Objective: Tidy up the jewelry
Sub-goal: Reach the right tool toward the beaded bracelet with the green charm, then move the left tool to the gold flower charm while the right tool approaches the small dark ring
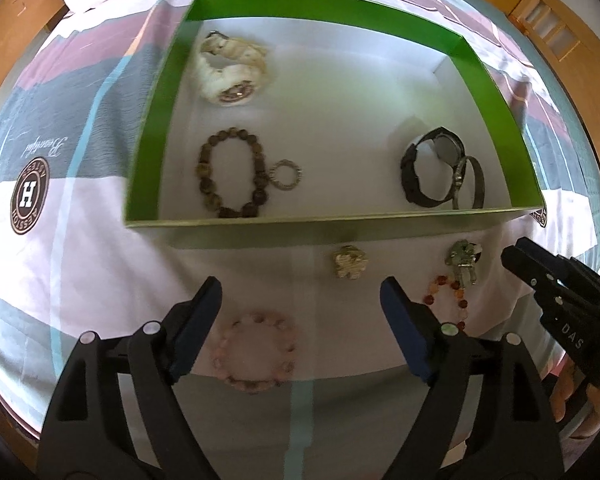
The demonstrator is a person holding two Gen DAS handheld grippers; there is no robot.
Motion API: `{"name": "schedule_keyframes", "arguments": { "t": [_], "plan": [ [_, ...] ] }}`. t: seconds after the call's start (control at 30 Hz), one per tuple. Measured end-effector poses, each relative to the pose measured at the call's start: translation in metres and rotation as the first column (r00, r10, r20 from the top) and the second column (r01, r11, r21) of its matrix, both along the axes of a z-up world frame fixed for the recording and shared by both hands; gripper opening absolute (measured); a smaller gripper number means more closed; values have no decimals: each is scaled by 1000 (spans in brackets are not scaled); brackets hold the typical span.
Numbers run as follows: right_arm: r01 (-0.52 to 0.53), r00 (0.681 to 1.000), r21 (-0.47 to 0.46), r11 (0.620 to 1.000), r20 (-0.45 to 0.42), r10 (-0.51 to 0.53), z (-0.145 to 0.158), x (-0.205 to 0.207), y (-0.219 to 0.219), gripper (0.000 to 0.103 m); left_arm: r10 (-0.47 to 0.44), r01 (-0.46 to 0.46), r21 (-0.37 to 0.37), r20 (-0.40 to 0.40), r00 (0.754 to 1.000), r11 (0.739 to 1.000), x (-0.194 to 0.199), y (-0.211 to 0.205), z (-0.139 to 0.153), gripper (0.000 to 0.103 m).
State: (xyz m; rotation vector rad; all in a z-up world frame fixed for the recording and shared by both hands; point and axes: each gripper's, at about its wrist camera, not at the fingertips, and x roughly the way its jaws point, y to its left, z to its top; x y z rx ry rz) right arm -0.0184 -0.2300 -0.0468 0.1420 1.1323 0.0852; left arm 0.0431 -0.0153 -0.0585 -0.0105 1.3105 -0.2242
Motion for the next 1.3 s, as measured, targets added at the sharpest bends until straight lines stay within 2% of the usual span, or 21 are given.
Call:
{"name": "schedule_keyframes", "arguments": {
  "t": [0.03, 0.17, 0.3, 0.4, 0.47, 0.53, 0.6, 0.73, 0.8, 0.93, 1.03, 1.17, 1.3],
  "plan": [
    [8, 1000, -6, 1000, 1, -8, -1, 1, -1, 46, -4, 4, 4, -2, 1000, 1000, 1, -3, -2, 84],
    [47, 998, -68, 997, -31, -49, -14, 6, -8, 46, -20, 21, 30, -14, 1000, 999, 2, -12, -13, 84],
    [33, 998, -134, 990, -51, -40, -29, 10, -1, 46, -23, 24, 44, -26, 999, 999, 5, -19, -20, 84],
    [-28, 999, -136, 990, -39, 22, -32, 10, 15, 46, -19, 19, 33, -18, 1000, 999, 6, -18, -16, 84],
    [-116, 993, -88, 989, -14, 115, -26, 7, 29, 46, -14, 14, 27, -12, 1000, 1000, 7, -16, -14, 85],
    [-130, 991, -98, 987, 21, 133, -17, 5, 33, 46, -4, 4, 23, -11, 1000, 1000, 8, -15, -14, 86],
    [-102, 993, -120, 988, 40, 108, -11, 5, 28, 46, 10, -10, 18, -13, 1000, 1000, 9, -9, -14, 86],
    [4, 1000, -80, 997, 5, -3, -19, 10, 5, 46, 32, -32, 7, -24, 999, 999, 11, -4, -16, 86],
    [2, 1000, -90, 996, -8, -3, -24, 12, 4, 46, 31, -31, 4, -23, 999, 1000, 11, -3, -16, 86],
    [-105, 994, -163, 981, -17, 104, -29, 8, 32, 46, 26, -26, 3, -18, 999, 1000, 10, -4, -14, 86],
    [-169, 984, -232, 958, 15, 178, -31, 6, 55, 46, 29, -28, 6, -20, 999, 1000, 10, -3, -15, 86],
    [-232, 970, -222, 947, 20, 243, -32, 6, 72, 46, 30, -30, 9, -21, 999, 1000, 10, -3, -15, 87],
    [-255, 964, -213, 943, 17, 264, -37, 7, 81, 46, 36, -36, 7, -21, 999, 999, 9, 0, -15, 88]
  ]
}}
